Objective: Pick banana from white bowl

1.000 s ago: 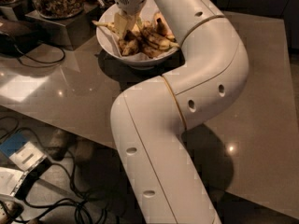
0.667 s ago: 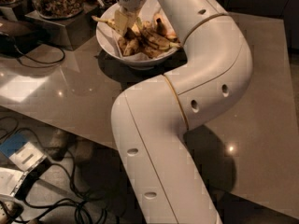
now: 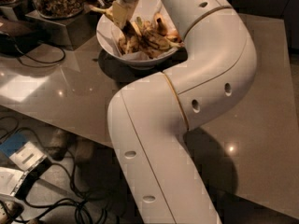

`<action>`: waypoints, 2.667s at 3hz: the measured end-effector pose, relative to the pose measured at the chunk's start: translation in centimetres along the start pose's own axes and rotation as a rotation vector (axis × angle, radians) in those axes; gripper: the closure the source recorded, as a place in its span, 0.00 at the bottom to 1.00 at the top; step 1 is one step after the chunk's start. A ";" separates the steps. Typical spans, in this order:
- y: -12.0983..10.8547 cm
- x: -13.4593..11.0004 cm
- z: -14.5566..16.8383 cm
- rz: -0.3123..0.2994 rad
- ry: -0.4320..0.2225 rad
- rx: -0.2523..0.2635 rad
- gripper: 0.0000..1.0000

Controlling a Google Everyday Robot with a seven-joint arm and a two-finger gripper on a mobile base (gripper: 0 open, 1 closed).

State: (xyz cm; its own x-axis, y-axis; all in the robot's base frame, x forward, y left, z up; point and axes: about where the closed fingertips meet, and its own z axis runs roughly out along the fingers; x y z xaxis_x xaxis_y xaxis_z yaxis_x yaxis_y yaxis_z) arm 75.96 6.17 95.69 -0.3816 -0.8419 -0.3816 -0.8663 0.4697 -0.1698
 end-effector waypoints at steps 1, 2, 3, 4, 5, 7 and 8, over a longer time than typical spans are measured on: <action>0.0 0.0 0.0 0.000 0.000 0.000 1.00; 2.7 -0.2 -1.2 -0.006 0.086 -0.027 1.00; 2.5 -0.8 -1.2 -0.006 0.069 -0.011 1.00; 3.0 -0.5 -1.7 0.004 0.098 -0.011 1.00; 3.9 0.5 -2.9 0.006 0.133 -0.027 1.00; 3.7 0.3 -3.5 0.033 0.113 -0.004 1.00; 4.4 1.3 -4.8 0.087 0.136 -0.005 1.00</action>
Offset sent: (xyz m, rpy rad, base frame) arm -0.0362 0.0082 0.0272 -0.1329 0.1244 0.0089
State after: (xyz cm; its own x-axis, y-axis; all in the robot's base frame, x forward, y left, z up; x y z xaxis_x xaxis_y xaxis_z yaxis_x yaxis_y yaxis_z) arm 70.14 5.89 98.79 -0.4949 -0.8265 -0.2684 -0.8296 0.5413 -0.1372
